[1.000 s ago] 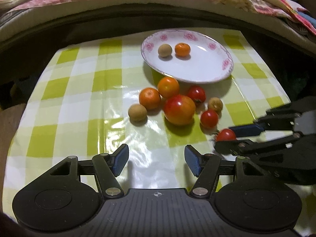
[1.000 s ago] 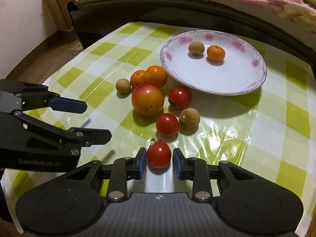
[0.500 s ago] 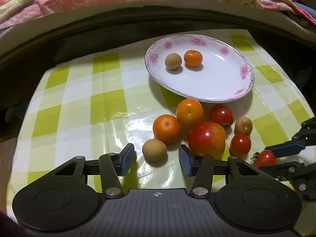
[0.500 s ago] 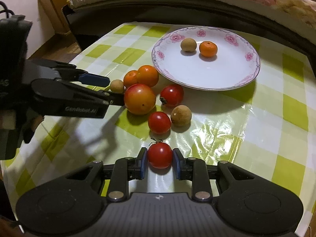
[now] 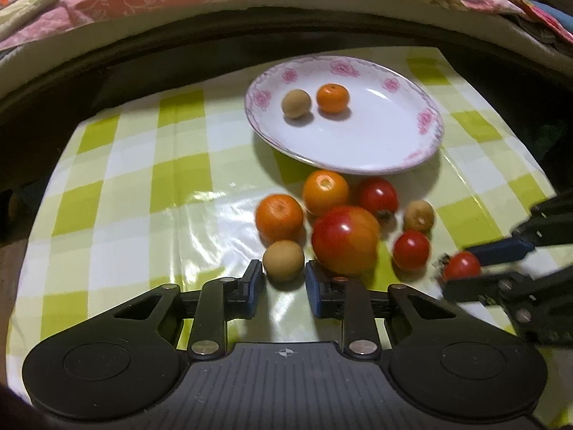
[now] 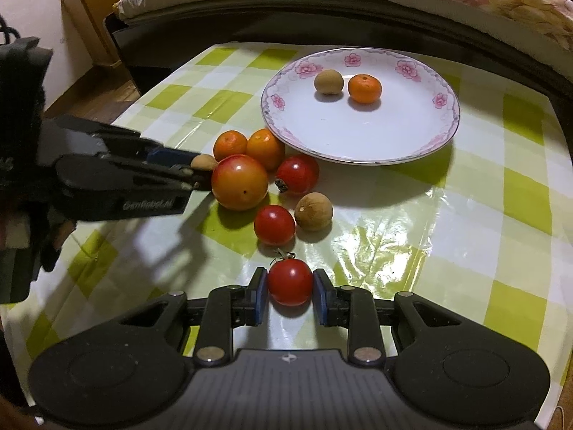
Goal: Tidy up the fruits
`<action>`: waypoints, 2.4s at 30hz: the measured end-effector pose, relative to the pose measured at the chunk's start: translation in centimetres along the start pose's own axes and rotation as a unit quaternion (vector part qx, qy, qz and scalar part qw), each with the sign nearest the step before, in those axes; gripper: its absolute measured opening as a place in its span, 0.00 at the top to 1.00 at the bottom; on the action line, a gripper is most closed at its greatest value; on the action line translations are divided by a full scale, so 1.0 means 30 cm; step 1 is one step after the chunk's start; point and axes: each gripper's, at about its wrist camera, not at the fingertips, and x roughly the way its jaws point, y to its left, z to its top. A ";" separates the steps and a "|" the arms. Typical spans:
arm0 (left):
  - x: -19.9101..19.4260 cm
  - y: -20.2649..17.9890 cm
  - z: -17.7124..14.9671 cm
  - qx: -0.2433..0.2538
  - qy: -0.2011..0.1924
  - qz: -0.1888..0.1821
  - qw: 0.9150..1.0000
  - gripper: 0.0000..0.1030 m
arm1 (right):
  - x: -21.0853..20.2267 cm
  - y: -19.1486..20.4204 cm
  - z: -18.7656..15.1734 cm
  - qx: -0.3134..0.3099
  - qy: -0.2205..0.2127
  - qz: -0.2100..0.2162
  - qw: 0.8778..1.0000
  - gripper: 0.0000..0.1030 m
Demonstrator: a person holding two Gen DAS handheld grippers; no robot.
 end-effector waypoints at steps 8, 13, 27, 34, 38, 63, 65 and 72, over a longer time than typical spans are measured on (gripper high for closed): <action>-0.038 -0.042 -0.040 0.005 0.009 -0.002 1.000 0.68 | -0.011 0.000 -0.010 -0.004 -0.001 -0.007 1.000 0.70; -0.028 -0.013 -0.029 -0.004 -0.003 0.005 1.000 0.62 | -0.012 -0.002 -0.011 -0.005 -0.001 -0.007 1.000 0.70; 0.020 0.011 0.008 0.014 -0.026 0.004 1.000 0.49 | -0.011 -0.006 -0.011 -0.001 0.000 -0.004 1.000 0.70; 0.017 -0.002 0.012 0.009 -0.025 -0.006 1.000 0.64 | -0.012 -0.006 -0.012 -0.001 0.000 -0.005 1.000 0.70; 0.015 -0.006 0.013 0.002 -0.021 -0.005 1.000 0.68 | -0.011 -0.004 -0.012 -0.002 0.000 -0.007 1.000 0.70; -0.086 -0.138 -0.135 0.030 0.003 -0.004 1.000 0.64 | -0.014 0.029 -0.041 -0.048 -0.009 -0.035 0.998 0.70; -0.089 -0.139 -0.137 0.033 0.001 -0.001 0.999 0.61 | -0.013 0.033 -0.042 -0.056 -0.011 -0.037 0.998 0.70; -0.082 -0.128 -0.133 0.025 -0.004 -0.003 1.000 0.42 | -0.014 0.027 -0.041 -0.059 -0.016 -0.035 0.998 0.70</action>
